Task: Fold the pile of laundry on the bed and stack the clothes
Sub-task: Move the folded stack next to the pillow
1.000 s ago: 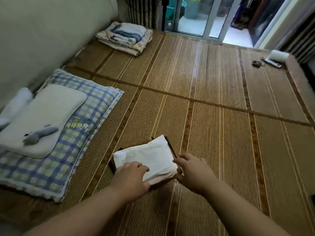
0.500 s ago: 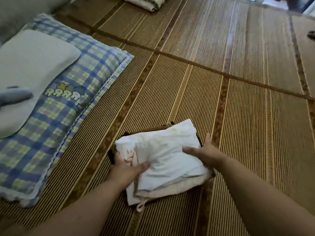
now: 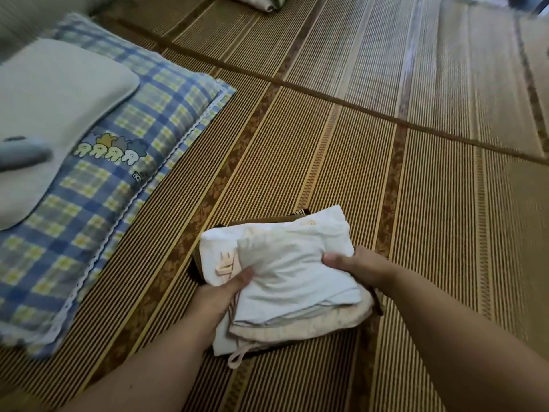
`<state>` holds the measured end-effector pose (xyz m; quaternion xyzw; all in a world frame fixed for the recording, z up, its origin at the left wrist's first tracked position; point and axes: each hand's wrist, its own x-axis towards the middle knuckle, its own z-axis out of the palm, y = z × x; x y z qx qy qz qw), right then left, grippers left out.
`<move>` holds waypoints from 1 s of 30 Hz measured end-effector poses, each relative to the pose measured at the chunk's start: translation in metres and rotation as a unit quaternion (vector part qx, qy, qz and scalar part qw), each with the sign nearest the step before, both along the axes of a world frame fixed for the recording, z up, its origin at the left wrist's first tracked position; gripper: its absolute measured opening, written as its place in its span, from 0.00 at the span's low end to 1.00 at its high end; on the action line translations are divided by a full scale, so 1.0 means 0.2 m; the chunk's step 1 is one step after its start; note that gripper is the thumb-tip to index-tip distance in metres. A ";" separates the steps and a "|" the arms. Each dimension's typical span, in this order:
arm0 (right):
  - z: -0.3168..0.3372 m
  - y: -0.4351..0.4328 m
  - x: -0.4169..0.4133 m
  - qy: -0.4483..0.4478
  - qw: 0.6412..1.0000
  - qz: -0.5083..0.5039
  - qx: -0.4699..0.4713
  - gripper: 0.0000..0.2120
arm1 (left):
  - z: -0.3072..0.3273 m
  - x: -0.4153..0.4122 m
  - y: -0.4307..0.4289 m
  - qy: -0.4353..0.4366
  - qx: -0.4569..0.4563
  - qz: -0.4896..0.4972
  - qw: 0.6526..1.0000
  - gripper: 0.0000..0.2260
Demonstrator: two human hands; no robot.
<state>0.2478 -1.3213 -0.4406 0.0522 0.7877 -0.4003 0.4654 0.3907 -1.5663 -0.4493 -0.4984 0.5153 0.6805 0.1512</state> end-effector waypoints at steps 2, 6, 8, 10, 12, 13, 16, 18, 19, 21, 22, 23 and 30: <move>0.00 0.00 0.02 0.021 0.999 -0.015 -0.022 0.39 | 0.02 0.00 0.01 0.030 -0.003 -0.005 1.000 0.28; -0.02 0.00 0.09 0.010 0.991 -0.071 -0.109 0.37 | 0.04 0.01 0.03 0.084 0.005 0.004 0.996 0.29; -0.03 -0.01 0.13 0.003 0.985 -0.091 -0.145 0.38 | 0.05 0.03 0.03 0.093 0.007 0.000 0.996 0.43; -0.01 -0.01 0.15 -0.010 0.980 -0.102 -0.172 0.38 | 0.08 0.02 0.04 0.103 0.006 -0.010 0.995 0.51; 0.03 0.02 0.18 -0.031 0.972 -0.111 -0.205 0.35 | 0.12 0.03 0.06 0.117 0.009 -0.036 0.992 0.50; 0.07 0.04 0.20 -0.039 0.968 -0.121 -0.216 0.34 | 0.16 0.02 0.08 0.123 0.010 -0.052 0.991 0.44; 0.19 0.14 0.25 -0.037 0.964 -0.149 -0.219 0.35 | 0.29 0.00 0.15 0.150 0.010 -0.104 0.983 0.31; 0.30 0.23 0.30 -0.020 0.960 -0.166 -0.226 0.34 | 0.40 -0.03 0.23 0.163 0.009 -0.143 0.976 0.41; 0.31 0.23 0.32 -0.019 0.956 -0.176 -0.232 0.34 | 0.43 -0.01 0.22 0.164 0.003 -0.145 0.976 0.47; 0.45 0.42 0.40 0.007 0.949 -0.220 -0.225 0.37 | 0.53 -0.04 0.37 0.163 -0.007 -0.186 0.969 0.51; 0.47 0.44 0.43 0.003 0.948 -0.232 -0.219 0.39 | 0.54 -0.02 0.38 0.172 -0.012 -0.188 0.967 0.52; 0.52 0.53 0.47 0.019 0.945 -0.256 -0.205 0.41 | 0.61 -0.04 0.47 0.186 -0.010 -0.217 0.958 0.53; 0.95 1.36 0.83 0.089 0.882 -0.424 -0.187 0.38 | 0.96 -0.15 1.29 0.225 0.064 -0.393 0.889 0.49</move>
